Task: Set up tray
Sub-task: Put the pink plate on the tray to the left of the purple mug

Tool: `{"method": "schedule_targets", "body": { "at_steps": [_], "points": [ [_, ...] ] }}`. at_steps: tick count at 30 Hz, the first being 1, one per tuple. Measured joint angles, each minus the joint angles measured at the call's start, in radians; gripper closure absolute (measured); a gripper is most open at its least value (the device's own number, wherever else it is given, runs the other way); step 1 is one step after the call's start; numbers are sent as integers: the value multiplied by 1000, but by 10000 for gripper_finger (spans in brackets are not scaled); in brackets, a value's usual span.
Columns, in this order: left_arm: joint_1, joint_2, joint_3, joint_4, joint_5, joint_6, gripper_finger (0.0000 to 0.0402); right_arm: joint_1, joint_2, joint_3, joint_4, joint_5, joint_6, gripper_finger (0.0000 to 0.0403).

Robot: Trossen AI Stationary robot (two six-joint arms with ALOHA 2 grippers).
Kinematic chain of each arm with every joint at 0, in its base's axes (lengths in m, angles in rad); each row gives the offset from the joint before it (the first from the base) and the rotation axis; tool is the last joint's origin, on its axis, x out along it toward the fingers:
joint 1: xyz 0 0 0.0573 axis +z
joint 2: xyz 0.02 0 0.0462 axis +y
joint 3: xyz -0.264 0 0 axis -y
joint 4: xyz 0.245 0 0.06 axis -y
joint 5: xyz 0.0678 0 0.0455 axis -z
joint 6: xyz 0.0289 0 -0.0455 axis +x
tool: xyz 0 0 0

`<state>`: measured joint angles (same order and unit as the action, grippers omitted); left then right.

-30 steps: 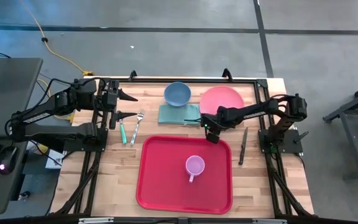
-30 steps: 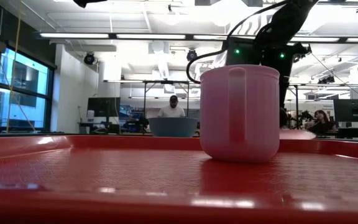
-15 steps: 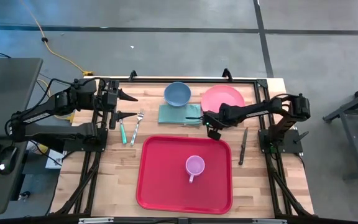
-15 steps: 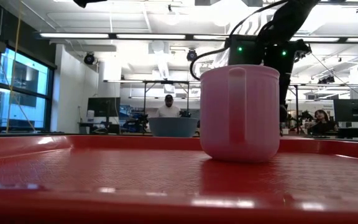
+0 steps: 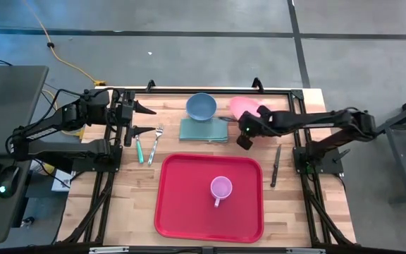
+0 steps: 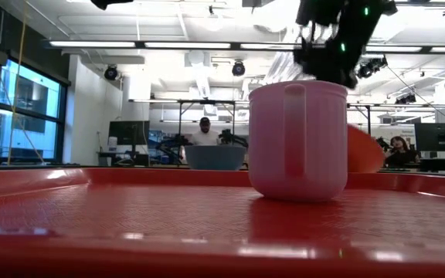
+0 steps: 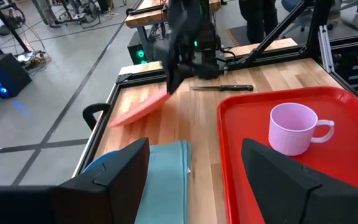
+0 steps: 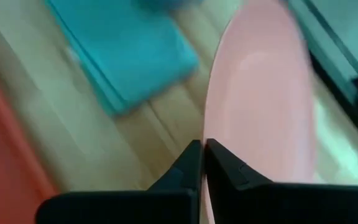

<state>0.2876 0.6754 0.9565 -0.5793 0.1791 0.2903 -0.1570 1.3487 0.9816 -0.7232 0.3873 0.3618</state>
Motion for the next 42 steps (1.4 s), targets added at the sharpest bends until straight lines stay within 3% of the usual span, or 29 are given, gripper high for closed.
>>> {"method": "schedule_targets", "body": {
  "at_steps": [13,19,24,30,35,38,42],
  "points": [
    [0,0,0,1,-6,-8,115,108,-7,312,-55,73,-75,402],
    [0,0,0,3,-7,-11,115,115,-6,323,-142,81,-61,402],
    [0,0,0,3,-8,-11,115,59,-5,201,-168,-69,85,402],
    [0,0,0,3,-8,-11,115,26,-14,37,-160,-155,209,402],
    [0,0,0,3,-8,-10,115,16,-14,-75,36,-417,177,398],
    [0,0,0,3,-8,-10,115,16,-14,-113,155,-489,183,372],
    [0,0,0,2,-8,-7,115,15,-14,-130,281,-518,192,308]
  ]
}}
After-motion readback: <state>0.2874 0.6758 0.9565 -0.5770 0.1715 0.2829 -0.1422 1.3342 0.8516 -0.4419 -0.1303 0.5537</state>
